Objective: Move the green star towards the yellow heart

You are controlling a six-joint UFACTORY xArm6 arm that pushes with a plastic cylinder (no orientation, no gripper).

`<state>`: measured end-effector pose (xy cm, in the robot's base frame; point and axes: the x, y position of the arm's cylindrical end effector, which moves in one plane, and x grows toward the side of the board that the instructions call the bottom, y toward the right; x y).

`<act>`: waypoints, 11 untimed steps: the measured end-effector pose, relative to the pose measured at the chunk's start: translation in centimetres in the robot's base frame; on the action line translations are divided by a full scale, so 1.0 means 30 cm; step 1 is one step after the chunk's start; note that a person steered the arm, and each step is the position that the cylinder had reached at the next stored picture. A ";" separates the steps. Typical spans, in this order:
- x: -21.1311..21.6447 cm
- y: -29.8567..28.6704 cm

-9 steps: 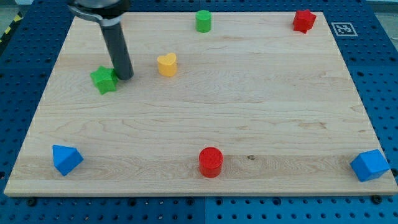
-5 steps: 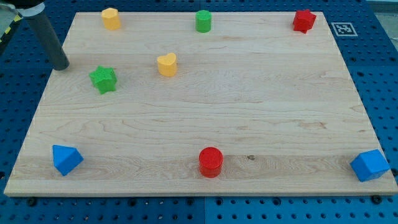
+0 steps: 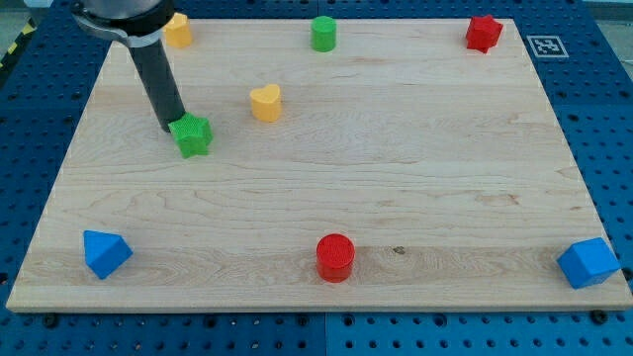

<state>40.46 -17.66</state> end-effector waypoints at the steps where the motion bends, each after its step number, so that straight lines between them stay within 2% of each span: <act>1: 0.005 -0.029; 3: 0.044 -0.041; 5: 0.166 -0.041; 7: 0.166 0.001; 9: 0.142 0.179; 11: 0.101 0.159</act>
<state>43.50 -12.89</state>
